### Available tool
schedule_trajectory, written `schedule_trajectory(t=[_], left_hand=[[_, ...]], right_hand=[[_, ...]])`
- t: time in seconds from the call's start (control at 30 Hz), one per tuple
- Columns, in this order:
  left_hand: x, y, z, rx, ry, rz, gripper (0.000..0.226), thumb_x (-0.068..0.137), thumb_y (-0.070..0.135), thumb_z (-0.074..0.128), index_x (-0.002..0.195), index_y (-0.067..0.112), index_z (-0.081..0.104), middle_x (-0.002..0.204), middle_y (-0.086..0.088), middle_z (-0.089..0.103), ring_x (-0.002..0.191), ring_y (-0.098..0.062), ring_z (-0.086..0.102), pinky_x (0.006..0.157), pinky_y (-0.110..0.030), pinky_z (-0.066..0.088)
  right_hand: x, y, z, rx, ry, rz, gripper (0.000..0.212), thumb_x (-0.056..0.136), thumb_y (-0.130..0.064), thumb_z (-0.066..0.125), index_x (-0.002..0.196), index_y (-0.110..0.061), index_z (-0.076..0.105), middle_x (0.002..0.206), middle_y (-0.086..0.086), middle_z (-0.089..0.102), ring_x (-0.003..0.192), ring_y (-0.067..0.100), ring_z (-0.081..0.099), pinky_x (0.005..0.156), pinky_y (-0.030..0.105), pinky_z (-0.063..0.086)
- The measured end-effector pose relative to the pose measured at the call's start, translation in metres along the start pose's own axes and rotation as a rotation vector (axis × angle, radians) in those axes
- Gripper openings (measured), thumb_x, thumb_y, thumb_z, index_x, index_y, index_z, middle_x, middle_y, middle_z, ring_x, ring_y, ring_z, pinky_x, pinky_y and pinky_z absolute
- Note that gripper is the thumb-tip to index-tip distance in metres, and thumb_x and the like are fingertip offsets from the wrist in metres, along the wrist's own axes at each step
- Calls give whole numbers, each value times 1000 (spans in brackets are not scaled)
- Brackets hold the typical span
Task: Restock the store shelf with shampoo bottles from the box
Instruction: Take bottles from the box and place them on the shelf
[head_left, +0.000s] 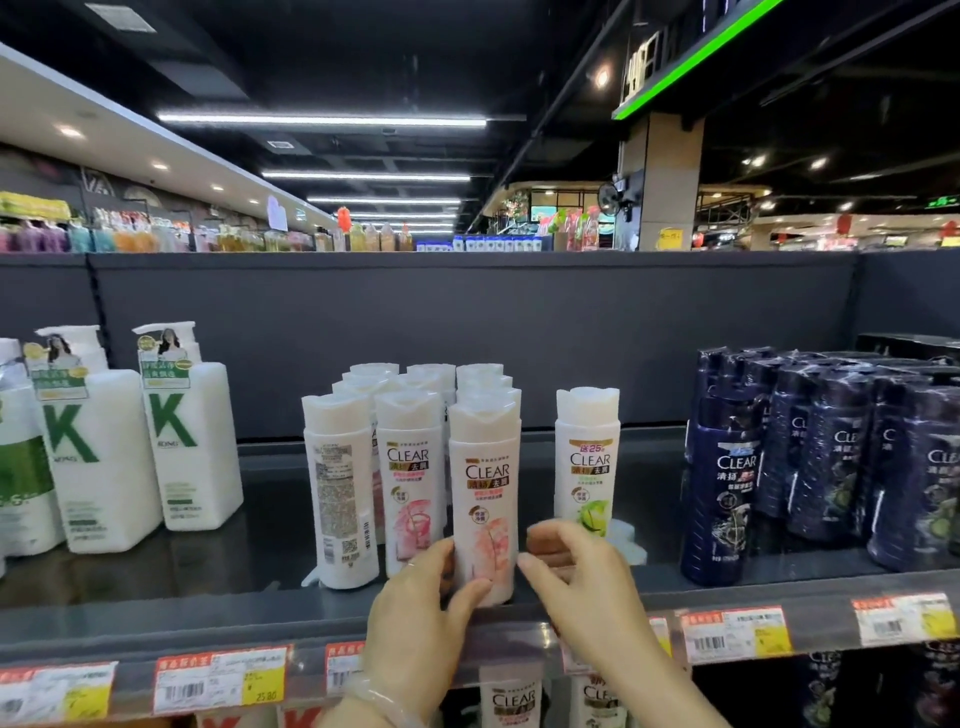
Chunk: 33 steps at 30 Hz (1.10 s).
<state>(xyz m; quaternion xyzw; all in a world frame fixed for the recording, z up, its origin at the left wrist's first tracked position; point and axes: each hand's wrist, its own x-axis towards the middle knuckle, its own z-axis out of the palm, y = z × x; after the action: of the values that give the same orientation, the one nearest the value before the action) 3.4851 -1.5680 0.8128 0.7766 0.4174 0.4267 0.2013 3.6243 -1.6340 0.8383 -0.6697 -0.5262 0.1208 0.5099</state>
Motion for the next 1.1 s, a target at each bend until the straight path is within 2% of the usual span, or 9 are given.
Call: schedule_trajectory(t=[0.1,0.17,0.23,0.37,0.53,0.67,0.87,0.97,1.1], left_hand=[[0,2,2,10,-23,16,39,79,34,68,117,34,58,96,15,68,85,3,62,77,-10,46],[1,4,3,19,-44,2,41,80,34,66,120,37,55,98,14,68,87,3,61,79,-11,45],[1,5,4,24,-54,-15,44,81,33,64,123,38,53,102,13,67,90,1,61,81,-14,46],[2,6,5,42,-80,-31,48,84,34,59,130,37,43,107,8,66,98,-5,60,86,-19,45],[5,9,10,83,-156,-21,66,91,31,49,146,33,13,130,8,53,116,-10,50,95,-25,42],[5,15,15,7,-158,-29,61,89,18,51,141,30,22,124,6,57,111,-11,55,90,-23,43],[12,21,16,8,-162,-33,43,90,11,48,129,19,34,117,0,60,104,-18,58,86,-30,47],[15,22,16,20,-167,-38,40,90,11,48,126,18,35,115,-3,62,102,-20,60,85,-33,49],[14,23,16,7,-159,-39,42,90,9,48,129,15,34,117,-5,61,104,-20,59,88,-33,48]], right_hand=[[1,-5,14,34,-89,17,28,84,-22,67,101,-38,52,95,-21,61,91,-6,60,73,6,49],[2,-7,19,66,-114,59,34,83,-23,67,107,-40,49,104,-20,60,101,-2,58,88,18,51],[4,-7,21,47,-124,77,36,84,-24,65,112,-39,48,111,-19,58,107,0,54,96,26,48],[5,-7,22,-12,-131,55,39,88,-24,60,125,-29,47,124,-14,57,115,4,52,102,27,43],[4,-6,22,-10,-130,72,40,91,-22,57,129,-29,46,127,-14,56,117,3,50,102,26,41],[5,-7,23,-30,-123,86,39,93,-20,54,130,-28,45,126,-11,57,116,5,51,98,22,40],[11,-10,25,-61,-109,100,30,94,-17,49,123,-25,45,124,-6,58,113,11,53,96,24,42],[13,-10,27,-61,-110,118,30,94,-16,49,123,-23,44,126,-4,58,116,14,53,99,28,42],[12,-12,27,-50,-109,120,32,95,-16,49,126,-23,43,128,-4,56,117,12,52,99,27,41]])
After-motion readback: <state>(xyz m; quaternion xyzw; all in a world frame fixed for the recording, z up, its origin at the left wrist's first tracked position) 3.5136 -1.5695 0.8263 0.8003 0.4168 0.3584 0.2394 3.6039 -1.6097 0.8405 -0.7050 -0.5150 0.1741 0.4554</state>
